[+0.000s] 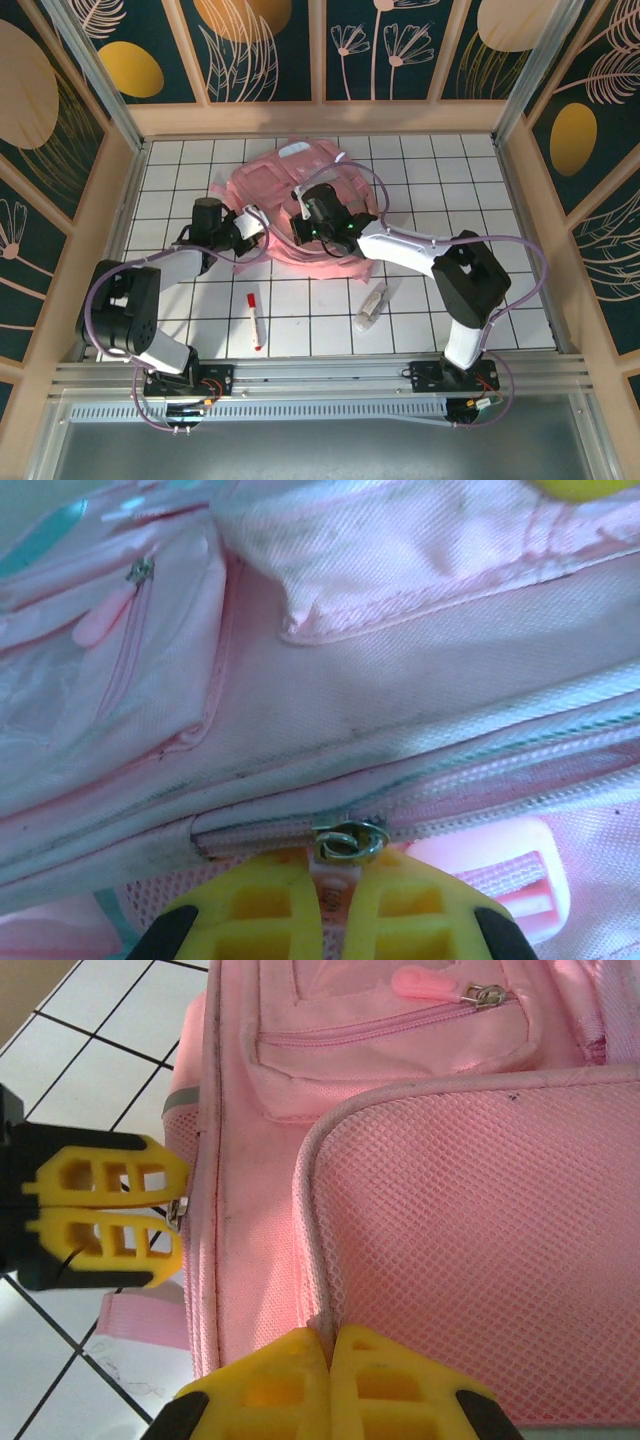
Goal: Pack books, pencil case, and school supplies into a backpack
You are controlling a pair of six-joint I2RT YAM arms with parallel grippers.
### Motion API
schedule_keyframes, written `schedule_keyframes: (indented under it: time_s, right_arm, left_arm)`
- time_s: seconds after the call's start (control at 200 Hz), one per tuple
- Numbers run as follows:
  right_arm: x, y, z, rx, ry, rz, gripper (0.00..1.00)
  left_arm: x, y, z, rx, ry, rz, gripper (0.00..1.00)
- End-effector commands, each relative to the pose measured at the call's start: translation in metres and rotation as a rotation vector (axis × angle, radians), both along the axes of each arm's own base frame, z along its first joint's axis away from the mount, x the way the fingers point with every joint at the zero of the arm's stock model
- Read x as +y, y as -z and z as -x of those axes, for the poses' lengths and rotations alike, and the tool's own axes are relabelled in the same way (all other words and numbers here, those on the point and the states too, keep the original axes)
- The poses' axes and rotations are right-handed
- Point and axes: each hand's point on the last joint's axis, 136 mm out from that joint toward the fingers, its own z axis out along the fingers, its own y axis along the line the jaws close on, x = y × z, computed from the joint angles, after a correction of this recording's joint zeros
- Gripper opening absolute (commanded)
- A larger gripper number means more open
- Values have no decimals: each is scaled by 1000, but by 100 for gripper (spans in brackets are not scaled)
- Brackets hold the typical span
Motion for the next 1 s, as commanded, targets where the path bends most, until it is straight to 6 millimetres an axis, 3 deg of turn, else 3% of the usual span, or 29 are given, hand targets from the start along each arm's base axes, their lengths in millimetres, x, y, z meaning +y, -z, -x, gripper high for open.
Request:
schedule_keyframes:
  time_s: [0.0,0.385,0.54,0.736,0.996]
  right_arm:
    - [9,-31,-30,-58,57,-97,0]
    - [50,-20,-52,-28,13,-159,0]
    - [62,-17,-58,2,-5,-210,0]
    - [71,-22,-60,46,-43,-288,0]
    - [75,-9,-56,140,-68,-355,0]
  left_arm:
    - [-20,-10,24,-15,79,32,0]
    - [-50,-12,48,0,101,38,0]
    - [-84,-25,63,0,150,103,0]
    - [-124,-26,83,29,211,133,0]
    - [-180,-33,109,60,292,269,0]
